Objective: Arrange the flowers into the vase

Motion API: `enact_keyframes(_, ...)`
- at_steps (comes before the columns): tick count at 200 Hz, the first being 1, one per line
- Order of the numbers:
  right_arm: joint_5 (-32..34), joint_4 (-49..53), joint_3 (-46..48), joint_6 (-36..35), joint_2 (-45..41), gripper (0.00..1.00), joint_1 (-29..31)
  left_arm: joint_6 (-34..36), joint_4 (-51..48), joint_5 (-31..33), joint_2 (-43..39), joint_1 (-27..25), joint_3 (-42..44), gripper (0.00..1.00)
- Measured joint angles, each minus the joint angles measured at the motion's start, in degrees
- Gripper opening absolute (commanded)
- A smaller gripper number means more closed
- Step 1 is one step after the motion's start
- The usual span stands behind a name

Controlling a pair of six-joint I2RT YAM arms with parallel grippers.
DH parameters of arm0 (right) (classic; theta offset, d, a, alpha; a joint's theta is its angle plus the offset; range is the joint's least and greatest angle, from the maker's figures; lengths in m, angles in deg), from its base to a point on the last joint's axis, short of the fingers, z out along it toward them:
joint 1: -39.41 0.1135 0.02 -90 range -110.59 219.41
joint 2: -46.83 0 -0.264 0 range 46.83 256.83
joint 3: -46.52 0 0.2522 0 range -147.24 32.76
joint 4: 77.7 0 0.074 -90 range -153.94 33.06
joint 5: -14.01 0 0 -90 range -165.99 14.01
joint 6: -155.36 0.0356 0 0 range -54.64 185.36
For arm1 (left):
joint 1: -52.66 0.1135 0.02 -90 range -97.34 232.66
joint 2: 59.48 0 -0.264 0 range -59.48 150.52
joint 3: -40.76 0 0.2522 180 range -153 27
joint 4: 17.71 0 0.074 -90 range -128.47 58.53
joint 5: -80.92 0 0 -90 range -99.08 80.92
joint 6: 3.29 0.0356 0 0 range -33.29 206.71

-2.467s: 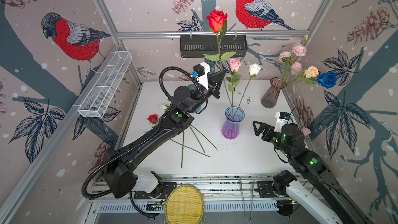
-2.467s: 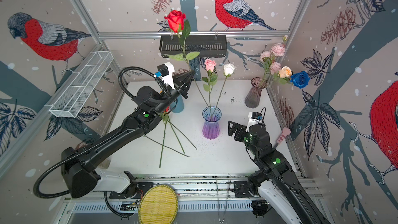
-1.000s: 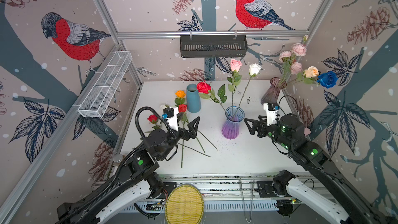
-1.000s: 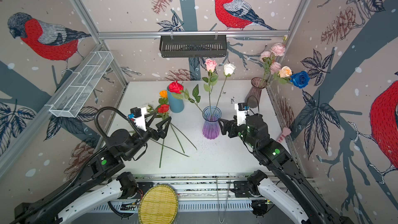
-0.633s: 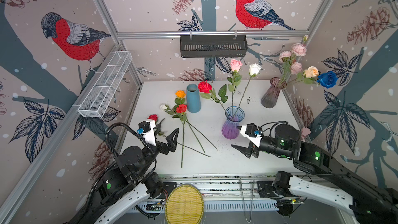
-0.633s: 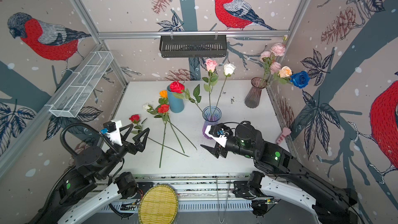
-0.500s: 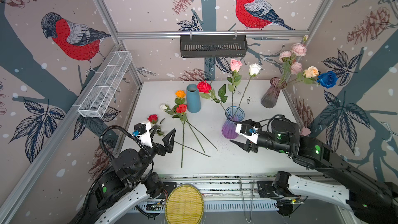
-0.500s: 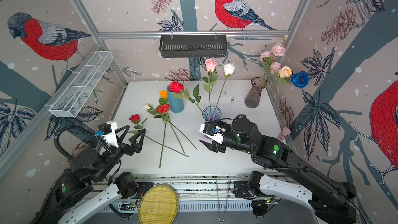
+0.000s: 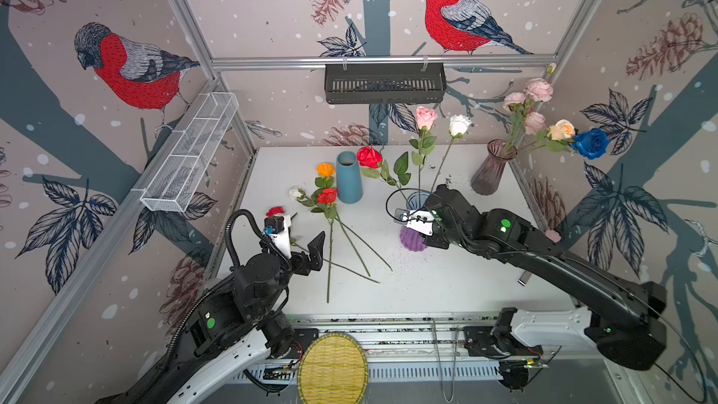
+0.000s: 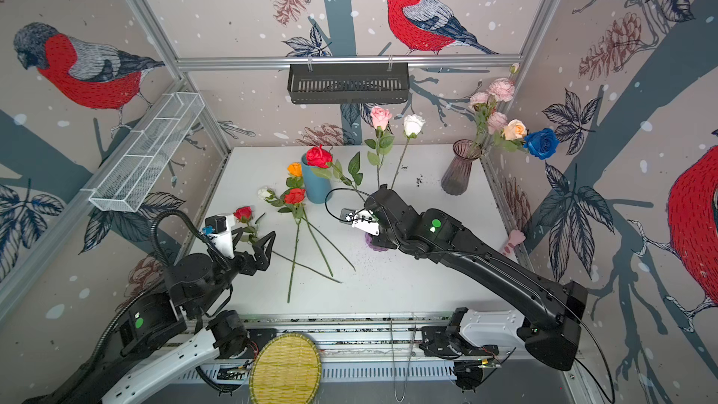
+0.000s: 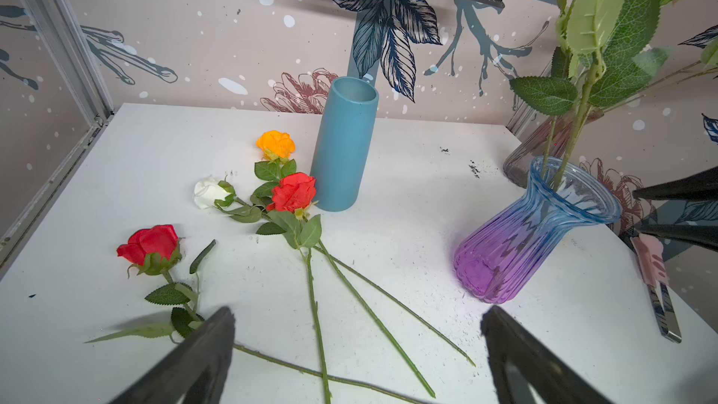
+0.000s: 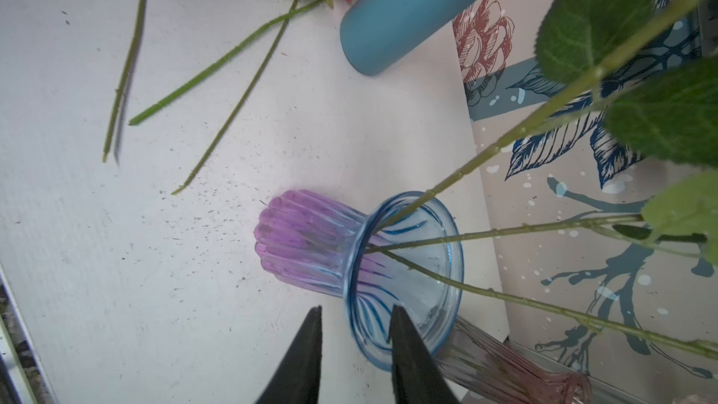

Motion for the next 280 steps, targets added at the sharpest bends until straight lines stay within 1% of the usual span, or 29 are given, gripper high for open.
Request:
enact_keyframes(33,0.0,1.7,-1.8,0.0,4.8,0.32,-3.5,0.0,0.0,0.0,-0.7,0.2,0.0,0.98)
enact_keyframes(70,-0.6,3.0,-2.7,0.0,7.6,0.31,-5.0,-0.1,0.0,0.1,-2.7,0.5,0.2,0.98)
enact_keyframes(103,-1.8,4.1,-2.8,0.0,8.8,0.25,-5.9,-0.2,0.0,0.6,-4.5,0.5,0.4,0.98)
enact_keyframes(124,-2.2,4.3,-2.8,0.0,9.5,0.25,-7.2,-0.3,0.0,1.4,-5.2,0.5,0.4,0.98)
enact_keyframes(146,-2.3,4.4,-2.9,-0.4,10.4,0.19,-8.3,-0.7,-0.1,1.6,-5.6,0.5,0.4,0.98)
enact_keyframes(159,-2.4,3.9,-3.4,-0.6,11.2,0.18,-8.7,-0.8,-0.1,1.7,-5.7,0.5,0.4,0.98)
enact_keyframes(215,-2.8,3.6,-6.1,0.3,15.9,0.18,-11.0,-1.2,-0.1,2.2,-5.6,0.5,0.4,0.98)
enact_keyframes(280,-3.1,3.5,-13.0,1.5,22.8,0.18,-15.7,-1.2,-0.1,2.6,-6.2,0.6,0.6,0.98)
